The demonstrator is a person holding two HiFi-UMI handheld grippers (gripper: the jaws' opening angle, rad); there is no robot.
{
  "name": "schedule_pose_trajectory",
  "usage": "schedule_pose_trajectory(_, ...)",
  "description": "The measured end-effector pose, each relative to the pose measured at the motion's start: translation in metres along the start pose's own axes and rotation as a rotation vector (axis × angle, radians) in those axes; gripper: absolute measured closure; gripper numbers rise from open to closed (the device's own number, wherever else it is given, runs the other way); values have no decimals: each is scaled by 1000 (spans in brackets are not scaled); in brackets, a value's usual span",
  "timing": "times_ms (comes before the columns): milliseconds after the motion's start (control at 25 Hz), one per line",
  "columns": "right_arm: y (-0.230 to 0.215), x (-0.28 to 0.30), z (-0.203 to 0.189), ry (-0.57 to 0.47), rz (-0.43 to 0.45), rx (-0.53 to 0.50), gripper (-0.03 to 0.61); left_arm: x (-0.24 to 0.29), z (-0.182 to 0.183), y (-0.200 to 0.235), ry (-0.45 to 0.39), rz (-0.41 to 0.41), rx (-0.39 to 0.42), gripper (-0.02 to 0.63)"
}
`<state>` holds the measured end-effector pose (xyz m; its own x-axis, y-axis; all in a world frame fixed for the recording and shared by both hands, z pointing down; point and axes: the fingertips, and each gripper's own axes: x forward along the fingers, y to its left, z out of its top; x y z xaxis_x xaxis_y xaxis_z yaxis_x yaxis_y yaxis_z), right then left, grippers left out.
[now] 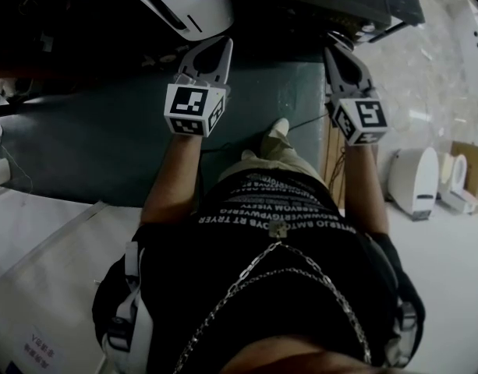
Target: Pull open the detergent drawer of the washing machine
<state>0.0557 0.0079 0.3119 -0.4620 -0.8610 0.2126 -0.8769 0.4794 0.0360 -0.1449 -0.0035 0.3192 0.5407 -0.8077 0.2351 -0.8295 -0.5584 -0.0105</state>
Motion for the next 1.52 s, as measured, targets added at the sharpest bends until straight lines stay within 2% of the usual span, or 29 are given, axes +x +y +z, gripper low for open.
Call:
schedule_pose_trajectory(440,-51,32,17,-28,36,-8,563,61,16,1,17,-6,-12,609)
schedule_pose_trajectory(1040,-108,70,35,-41,115,2,563,118,46,6,9,68,0,609)
schedule_pose_trajectory(1280,-128,89,23,-33,131,-17,563,130,40,10,18,95,-21,609)
schedule_pose_trajectory(1520,-124,101,11,3,148,4,563,130,21,13,52,103,-37,609)
